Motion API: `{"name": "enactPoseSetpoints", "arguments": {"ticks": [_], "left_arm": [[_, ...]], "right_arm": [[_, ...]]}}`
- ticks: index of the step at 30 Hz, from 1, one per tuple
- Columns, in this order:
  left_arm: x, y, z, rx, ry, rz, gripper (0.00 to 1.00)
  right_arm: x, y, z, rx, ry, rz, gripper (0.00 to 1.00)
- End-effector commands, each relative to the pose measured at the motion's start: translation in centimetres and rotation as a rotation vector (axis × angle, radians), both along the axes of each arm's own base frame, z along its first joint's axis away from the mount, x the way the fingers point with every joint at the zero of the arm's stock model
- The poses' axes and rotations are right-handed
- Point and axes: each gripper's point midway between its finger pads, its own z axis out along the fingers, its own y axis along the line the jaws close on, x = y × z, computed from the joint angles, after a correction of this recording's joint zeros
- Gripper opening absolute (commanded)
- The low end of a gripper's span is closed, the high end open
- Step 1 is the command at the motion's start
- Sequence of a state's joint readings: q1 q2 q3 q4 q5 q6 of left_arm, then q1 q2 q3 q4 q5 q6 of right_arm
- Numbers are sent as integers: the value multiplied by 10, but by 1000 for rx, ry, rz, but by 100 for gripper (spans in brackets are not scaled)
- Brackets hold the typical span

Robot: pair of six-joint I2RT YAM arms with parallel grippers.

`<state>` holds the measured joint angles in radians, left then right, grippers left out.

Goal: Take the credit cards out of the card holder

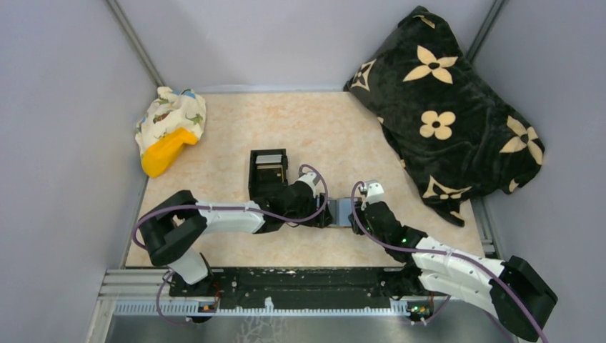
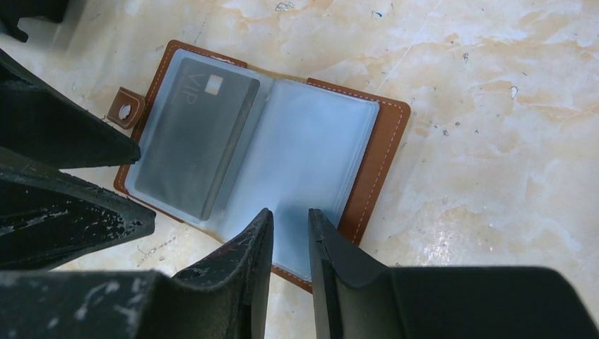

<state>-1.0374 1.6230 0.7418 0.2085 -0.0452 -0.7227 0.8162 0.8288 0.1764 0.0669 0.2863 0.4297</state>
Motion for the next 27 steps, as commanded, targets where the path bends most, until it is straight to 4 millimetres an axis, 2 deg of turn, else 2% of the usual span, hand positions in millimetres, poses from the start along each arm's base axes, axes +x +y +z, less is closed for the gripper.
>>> {"name": "enactPoseSetpoints", "arguments": {"ticks": [1,10,16,20,27], "left_arm": [[-4,-17,15,-70,9,-38,69],[-2,-22,40,-124,-21,-44,68],[-1,-29,45,-135,-23,-61,68],[1,-27,40,-109,-26,-49,68],[7,-6,26,-30,-48,14,69]], "right_arm": [[8,11,18,43,-47,10,25],[7,12,17,43,-41,17,25],[6,13,16,42,-37,21,25],[6,13,17,42,-37,20,26],[7,13,17,43,-37,18,26]]}}
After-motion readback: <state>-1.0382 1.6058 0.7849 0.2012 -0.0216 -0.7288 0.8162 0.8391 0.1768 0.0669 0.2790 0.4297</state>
